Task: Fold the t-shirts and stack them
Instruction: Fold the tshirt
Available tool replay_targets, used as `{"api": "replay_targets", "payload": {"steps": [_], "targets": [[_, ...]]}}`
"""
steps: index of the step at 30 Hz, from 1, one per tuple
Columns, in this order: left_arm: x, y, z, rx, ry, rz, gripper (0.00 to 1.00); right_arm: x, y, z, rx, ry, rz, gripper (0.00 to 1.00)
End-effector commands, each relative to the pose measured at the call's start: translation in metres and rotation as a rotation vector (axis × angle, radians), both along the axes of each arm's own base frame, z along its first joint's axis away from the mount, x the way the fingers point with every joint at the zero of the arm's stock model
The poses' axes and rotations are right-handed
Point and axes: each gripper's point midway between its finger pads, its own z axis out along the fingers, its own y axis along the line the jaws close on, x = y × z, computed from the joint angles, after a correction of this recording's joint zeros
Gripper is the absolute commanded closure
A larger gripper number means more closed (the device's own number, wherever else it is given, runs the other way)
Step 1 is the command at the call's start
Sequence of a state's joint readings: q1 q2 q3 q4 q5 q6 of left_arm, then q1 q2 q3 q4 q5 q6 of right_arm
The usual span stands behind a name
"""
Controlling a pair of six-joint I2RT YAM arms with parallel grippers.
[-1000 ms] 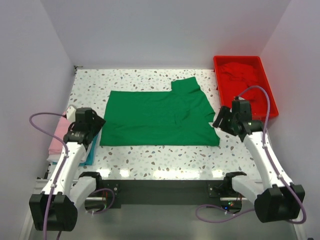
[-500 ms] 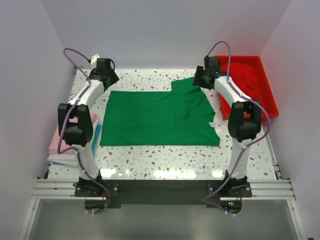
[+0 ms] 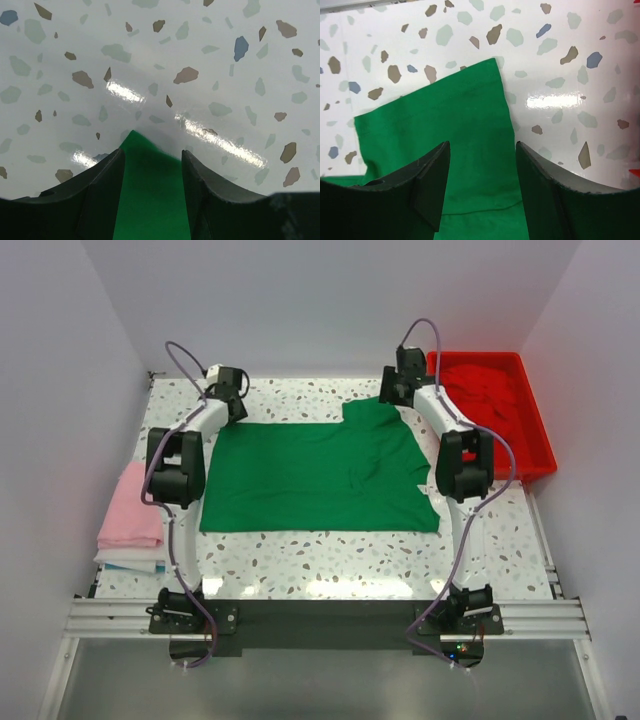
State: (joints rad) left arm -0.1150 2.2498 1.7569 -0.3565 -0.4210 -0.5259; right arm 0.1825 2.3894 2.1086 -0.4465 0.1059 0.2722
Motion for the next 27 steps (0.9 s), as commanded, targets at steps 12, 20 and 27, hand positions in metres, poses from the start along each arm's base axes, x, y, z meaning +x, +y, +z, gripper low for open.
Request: {"api": "replay_targets", "payload": {"steps": [12, 20, 27], "targets": [[0.003, 0.014, -0.016, 0.102, 0.026, 0.047, 0.61, 0.023, -0.006, -0.026, -0.033, -0.005, 0.006, 0.40], [0.007, 0.015, -0.019, 0.100, 0.033, 0.046, 0.75, 0.021, -0.003, -0.039, -0.011, 0.012, 0.001, 0.50], [0.008, 0.016, -0.017, 0.088, 0.028, 0.043, 0.90, 0.021, 0.006, -0.045, 0.039, 0.023, 0.013, 0.77]]}}
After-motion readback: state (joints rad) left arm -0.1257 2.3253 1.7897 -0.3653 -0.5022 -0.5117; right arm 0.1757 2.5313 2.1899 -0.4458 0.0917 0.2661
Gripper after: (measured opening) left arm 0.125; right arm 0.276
